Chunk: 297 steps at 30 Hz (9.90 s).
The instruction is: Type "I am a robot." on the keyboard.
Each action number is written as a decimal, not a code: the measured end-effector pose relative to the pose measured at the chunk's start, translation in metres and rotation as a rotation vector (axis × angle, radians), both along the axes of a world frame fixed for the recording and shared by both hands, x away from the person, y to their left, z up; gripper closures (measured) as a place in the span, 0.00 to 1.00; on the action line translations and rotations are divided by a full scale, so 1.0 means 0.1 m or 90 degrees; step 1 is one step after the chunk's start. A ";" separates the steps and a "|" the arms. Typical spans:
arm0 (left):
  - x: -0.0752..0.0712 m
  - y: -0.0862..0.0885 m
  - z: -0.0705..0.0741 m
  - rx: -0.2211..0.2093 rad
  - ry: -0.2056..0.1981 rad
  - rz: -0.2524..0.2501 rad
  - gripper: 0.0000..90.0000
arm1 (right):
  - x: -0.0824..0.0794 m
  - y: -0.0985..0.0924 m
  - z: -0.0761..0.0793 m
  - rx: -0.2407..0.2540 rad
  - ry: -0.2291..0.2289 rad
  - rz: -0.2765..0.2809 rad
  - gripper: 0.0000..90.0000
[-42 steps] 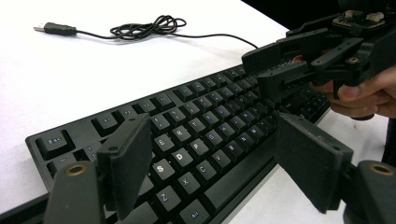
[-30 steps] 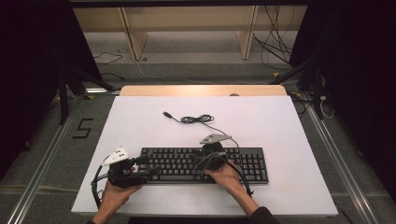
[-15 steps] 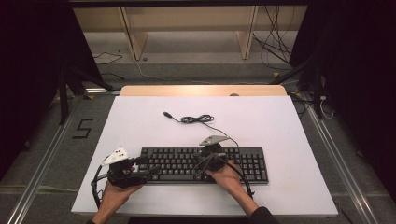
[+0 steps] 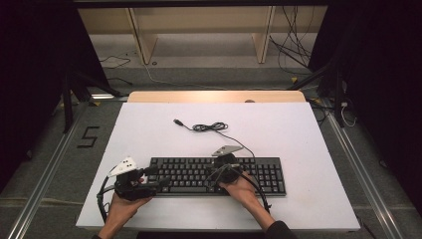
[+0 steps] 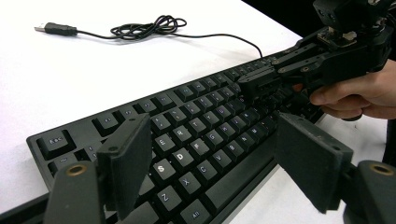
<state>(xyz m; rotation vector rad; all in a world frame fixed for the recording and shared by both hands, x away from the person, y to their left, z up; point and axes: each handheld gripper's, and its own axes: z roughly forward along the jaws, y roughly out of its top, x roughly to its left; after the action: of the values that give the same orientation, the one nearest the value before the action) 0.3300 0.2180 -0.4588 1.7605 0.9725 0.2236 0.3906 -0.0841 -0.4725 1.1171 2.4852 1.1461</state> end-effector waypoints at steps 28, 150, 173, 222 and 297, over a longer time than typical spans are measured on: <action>0.00 0.00 0.00 0.002 -0.001 0.000 0.30 | -0.02 0.02 -0.05 -0.013 0.000 0.001 1.00; 0.53 -0.47 -0.05 0.095 0.064 -0.031 0.85 | -0.46 -0.35 0.23 0.104 -0.035 0.015 0.35; 0.20 -0.12 0.10 -0.009 0.026 -0.003 0.37 | -0.44 -0.36 0.24 0.101 -0.033 0.015 0.41; -0.08 -0.01 -0.02 -0.008 -0.004 0.001 0.29 | -0.37 -0.19 0.00 0.007 0.006 0.039 1.00; -0.08 -0.02 0.00 -0.007 -0.001 -0.020 0.29 | -0.62 -0.85 0.33 0.154 -0.071 -0.006 0.39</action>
<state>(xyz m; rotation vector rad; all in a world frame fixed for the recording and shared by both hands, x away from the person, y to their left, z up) 0.3223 0.2162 -0.4590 1.7637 0.9424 0.1983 0.3291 -0.1689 -0.4397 1.0875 2.3013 1.4955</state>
